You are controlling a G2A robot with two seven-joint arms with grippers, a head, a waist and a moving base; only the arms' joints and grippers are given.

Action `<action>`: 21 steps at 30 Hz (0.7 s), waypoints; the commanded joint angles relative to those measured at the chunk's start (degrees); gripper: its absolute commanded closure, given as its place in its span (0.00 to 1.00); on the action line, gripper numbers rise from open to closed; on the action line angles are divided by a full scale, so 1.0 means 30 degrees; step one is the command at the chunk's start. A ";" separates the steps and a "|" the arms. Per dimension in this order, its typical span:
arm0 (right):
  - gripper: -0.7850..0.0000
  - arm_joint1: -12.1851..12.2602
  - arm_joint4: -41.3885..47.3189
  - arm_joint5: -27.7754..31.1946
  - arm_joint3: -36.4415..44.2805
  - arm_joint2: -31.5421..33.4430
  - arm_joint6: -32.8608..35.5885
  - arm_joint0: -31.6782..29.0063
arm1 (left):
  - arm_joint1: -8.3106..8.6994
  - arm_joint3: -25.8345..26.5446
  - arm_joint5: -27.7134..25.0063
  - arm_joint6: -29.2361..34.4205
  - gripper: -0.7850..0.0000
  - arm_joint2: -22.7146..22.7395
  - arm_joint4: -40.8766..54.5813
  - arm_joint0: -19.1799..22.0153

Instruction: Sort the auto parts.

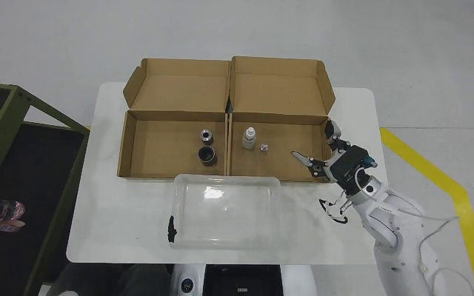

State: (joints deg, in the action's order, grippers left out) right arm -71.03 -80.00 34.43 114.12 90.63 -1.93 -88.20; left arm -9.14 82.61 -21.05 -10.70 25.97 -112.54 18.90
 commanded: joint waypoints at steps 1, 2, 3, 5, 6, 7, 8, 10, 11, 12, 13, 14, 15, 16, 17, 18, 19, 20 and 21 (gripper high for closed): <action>0.13 0.0042 -0.0046 -0.0083 -0.0103 0.0295 -0.0381 -0.0487 | 0.0000 0.0000 0.0000 0.0000 0.00 0.0000 0.0000 0.0000; 0.12 0.0063 -0.0077 -0.0171 -0.0133 0.0453 -0.0557 -0.0740 | 0.0000 0.0000 0.0000 0.0000 0.00 0.0000 0.0000 0.0000; 0.12 0.0078 -0.0019 -0.0292 -0.0226 0.0620 -0.0789 -0.1000 | 0.0000 0.0000 0.0000 0.0000 0.00 0.0000 0.0000 0.0000; 0.11 0.0121 -0.0094 -0.0363 -0.0321 0.0902 -0.1188 -0.1430 | 0.0000 0.0000 0.0000 0.0000 0.00 0.0000 0.0000 0.0000; 0.12 0.0129 -0.0086 -0.0594 -0.0363 0.1068 -0.1474 -0.1639 | 0.0000 0.0000 0.0000 0.0000 0.00 0.0000 0.0000 0.0000; 0.12 0.0141 -0.0154 -0.0735 -0.0366 0.1186 -0.1758 -0.1866 | 0.0000 0.0000 0.0000 0.0000 0.00 0.0000 0.0000 0.0000; 0.11 0.0151 -0.0192 -0.0871 -0.0407 0.1295 -0.2032 -0.2099 | 0.0000 0.0000 0.0000 0.0000 0.00 0.0000 0.0000 0.0000; 0.10 0.0159 -0.0179 -0.1272 -0.0477 0.1517 -0.2593 -0.2541 | 0.0000 0.0000 0.0000 0.0000 0.00 0.0000 0.0000 0.0000; 0.09 0.0166 -0.0200 -0.1432 -0.0525 0.1627 -0.2831 -0.2746 | 0.0000 0.0000 0.0000 0.0000 0.00 0.0000 0.0000 0.0000; 0.08 0.0169 -0.0197 -0.1628 -0.0559 0.1733 -0.3072 -0.2936 | 0.0000 0.0000 0.0000 0.0000 0.00 0.0000 0.0000 0.0000; 0.07 0.0179 -0.0276 -0.1746 -0.0593 0.1835 -0.3285 -0.3123 | 0.0000 0.0000 0.0000 0.0000 0.00 0.0000 0.0000 0.0000; 0.04 0.0194 -0.0344 -0.1736 -0.0626 0.1899 -0.3462 -0.3281 | 0.0000 0.0000 0.0000 0.0000 0.00 0.0000 0.0000 0.0000; 0.01 0.0209 -0.0408 -0.1745 -0.0676 0.1982 -0.3607 -0.3414 | 0.0000 0.0000 0.0000 0.0000 0.00 0.0000 0.0000 0.0000; 0.00 0.0223 -0.0472 -0.1794 -0.0734 0.2061 -0.3708 -0.3535 | 0.0000 0.0000 0.0000 0.0000 0.00 0.0000 0.0000 0.0000; 0.00 0.0236 -0.0580 -0.1886 -0.0745 0.2138 -0.3809 -0.3635 | 0.0000 0.0000 0.0000 0.0000 0.00 0.0000 0.0000 0.0000; 0.00 0.0246 -0.0755 -0.2071 -0.0790 0.2231 -0.3940 -0.3750 | 0.0000 0.0000 0.0000 0.0000 0.00 0.0000 0.0000 0.0000; 0.00 0.0254 -0.0860 -0.2157 -0.0823 0.2254 -0.4096 -0.3863 | 0.0000 0.0000 0.0000 0.0000 0.00 0.0000 0.0000 0.0000; 0.00 0.0260 -0.0878 -0.2199 -0.0903 0.2271 -0.4280 -0.3953 | 0.0000 0.0000 0.0000 0.0000 0.00 0.0000 0.0000 0.0000; 0.00 0.0267 -0.0887 -0.2243 -0.1015 0.2295 -0.4432 -0.4022 | 0.0000 0.0000 0.0000 0.0000 0.00 0.0000 0.0000 0.0000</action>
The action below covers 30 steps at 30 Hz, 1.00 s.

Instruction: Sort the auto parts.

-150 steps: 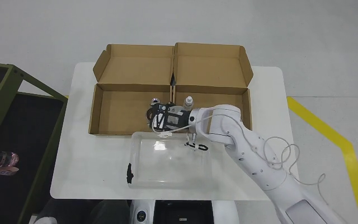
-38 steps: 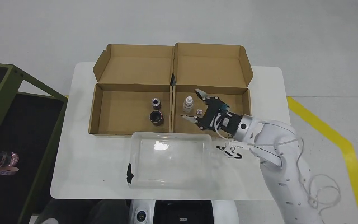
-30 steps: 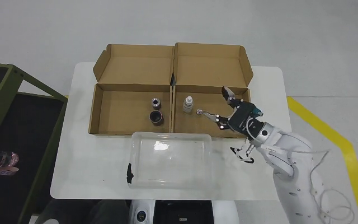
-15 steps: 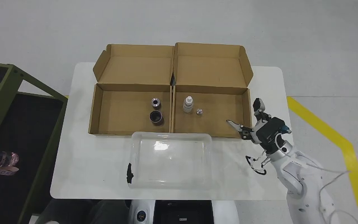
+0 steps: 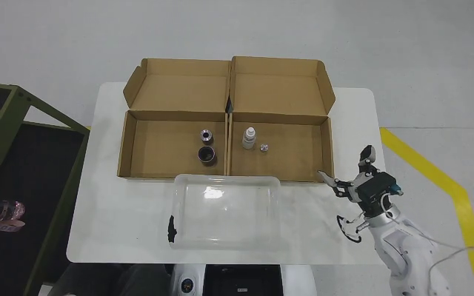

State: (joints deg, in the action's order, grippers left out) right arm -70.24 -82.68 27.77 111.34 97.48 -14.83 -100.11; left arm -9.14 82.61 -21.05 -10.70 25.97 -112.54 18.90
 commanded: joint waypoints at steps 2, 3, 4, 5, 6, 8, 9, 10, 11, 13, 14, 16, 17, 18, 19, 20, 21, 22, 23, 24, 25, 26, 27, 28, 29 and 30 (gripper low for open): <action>0.00 0.0022 -0.0051 -0.0079 -0.0243 0.0046 -0.0344 -0.0151 | 0.0000 0.0000 0.0000 0.0000 0.00 0.0000 0.0000 0.0000; 0.00 0.0030 -0.0047 -0.0103 -0.0305 0.0059 -0.0433 -0.0198 | 0.0000 0.0000 0.0000 0.0000 0.00 0.0000 0.0000 0.0000; 0.00 0.0033 0.0002 -0.0183 -0.0366 0.0088 -0.0507 -0.0245 | 0.0000 0.0000 0.0000 0.0000 0.00 0.0000 0.0000 0.0000; 0.00 0.0041 0.0003 -0.0203 -0.0390 0.0101 -0.0566 -0.0282 | 0.0000 0.0000 0.0000 0.0000 0.00 0.0000 0.0000 0.0000; 0.00 0.0051 -0.0015 -0.0194 -0.0406 0.0110 -0.0574 -0.0318 | 0.0000 0.0000 0.0000 0.0000 0.00 0.0000 0.0000 0.0000; 0.00 0.0069 -0.0033 -0.0208 -0.0386 0.0129 -0.0623 -0.0408 | 0.0000 0.0000 0.0000 0.0000 0.00 0.0000 0.0000 0.0000; 0.00 0.0072 -0.0042 -0.0212 -0.0383 0.0141 -0.0629 -0.0426 | 0.0000 0.0000 0.0000 0.0000 0.00 0.0000 0.0000 0.0000; 0.00 0.0069 -0.0031 -0.0207 -0.0390 0.0132 -0.0626 -0.0411 | 0.0000 0.0000 0.0000 0.0000 0.00 0.0000 0.0000 0.0000; 0.00 0.0072 -0.0039 -0.0211 -0.0385 0.0139 -0.0630 -0.0427 | 0.0000 0.0000 0.0000 0.0000 0.00 0.0000 0.0000 0.0000; 0.00 0.0073 -0.0043 -0.0212 -0.0382 0.0142 -0.0631 -0.0430 | 0.0000 0.0000 0.0000 0.0000 0.00 0.0000 0.0000 0.0000; 0.00 0.0073 -0.0043 -0.0212 -0.0382 0.0142 -0.0631 -0.0429 | 0.0000 0.0000 0.0000 0.0000 0.00 0.0000 0.0000 0.0000; 0.00 0.0073 -0.0043 -0.0212 -0.0383 0.0142 -0.0631 -0.0427 | 0.0000 0.0000 0.0000 0.0000 0.00 0.0000 0.0000 0.0000; 0.00 0.0073 -0.0043 -0.0212 -0.0383 0.0142 -0.0630 -0.0427 | 0.0000 0.0000 0.0000 0.0000 0.00 0.0000 0.0000 0.0000; 0.00 0.0072 -0.0043 -0.0212 -0.0383 0.0142 -0.0630 -0.0427 | 0.0000 0.0000 0.0000 0.0000 0.00 0.0000 0.0000 0.0000; 0.00 0.0072 -0.0043 -0.0212 -0.0383 0.0141 -0.0629 -0.0427 | 0.0000 0.0000 0.0000 0.0000 0.00 0.0000 0.0000 0.0000; 0.00 0.0072 -0.0043 -0.0212 -0.0383 0.0141 -0.0629 -0.0426 | 0.0000 0.0000 0.0000 0.0000 0.00 0.0000 0.0000 0.0000; 0.00 0.0072 -0.0043 -0.0212 -0.0383 0.0141 -0.0629 -0.0426 | 0.0000 0.0000 0.0000 0.0000 0.00 0.0000 0.0000 0.0000; 0.00 0.0072 -0.0043 -0.0212 -0.0383 0.0141 -0.0629 -0.0426 | 0.0000 0.0000 0.0000 0.0000 0.00 0.0000 0.0000 0.0000; 0.00 0.0072 -0.0043 -0.0212 -0.0383 0.0141 -0.0629 -0.0426 | 0.0000 0.0000 0.0000 0.0000 0.00 0.0000 0.0000 0.0000; 0.00 0.0072 -0.0043 -0.0212 -0.0383 0.0141 -0.0629 -0.0426 | 0.0000 0.0000 0.0000 0.0000 0.00 0.0000 0.0000 0.0000; 0.00 0.0072 -0.0043 -0.0212 -0.0383 0.0141 -0.0629 -0.0426 | 0.0000 0.0000 0.0000 0.0000 0.00 0.0000 0.0000 0.0000; 0.00 0.0072 -0.0043 -0.0212 -0.0383 0.0141 -0.0629 -0.0426 | 0.0000 0.0000 0.0000 0.0000 0.00 0.0000 0.0000 0.0000; 0.00 0.0072 -0.0043 -0.0212 -0.0383 0.0141 -0.0629 -0.0426 | 0.0000 0.0000 0.0000 0.0000 0.00 0.0000 0.0000 0.0000; 0.00 0.0072 -0.0043 -0.0212 -0.0383 0.0141 -0.0629 -0.0426 | 0.0000 0.0000 0.0000 0.0000 0.00 0.0000 0.0000 0.0000; 0.00 0.0072 -0.0043 -0.0212 -0.0383 0.0141 -0.0629 -0.0426 | 0.0000 0.0000 0.0000 0.0000 0.00 0.0000 0.0000 0.0000; 0.00 0.0072 -0.0043 -0.0212 -0.0383 0.0141 -0.0629 -0.0426 | 0.0000 0.0000 0.0000 0.0000 0.00 0.0000 0.0000 0.0000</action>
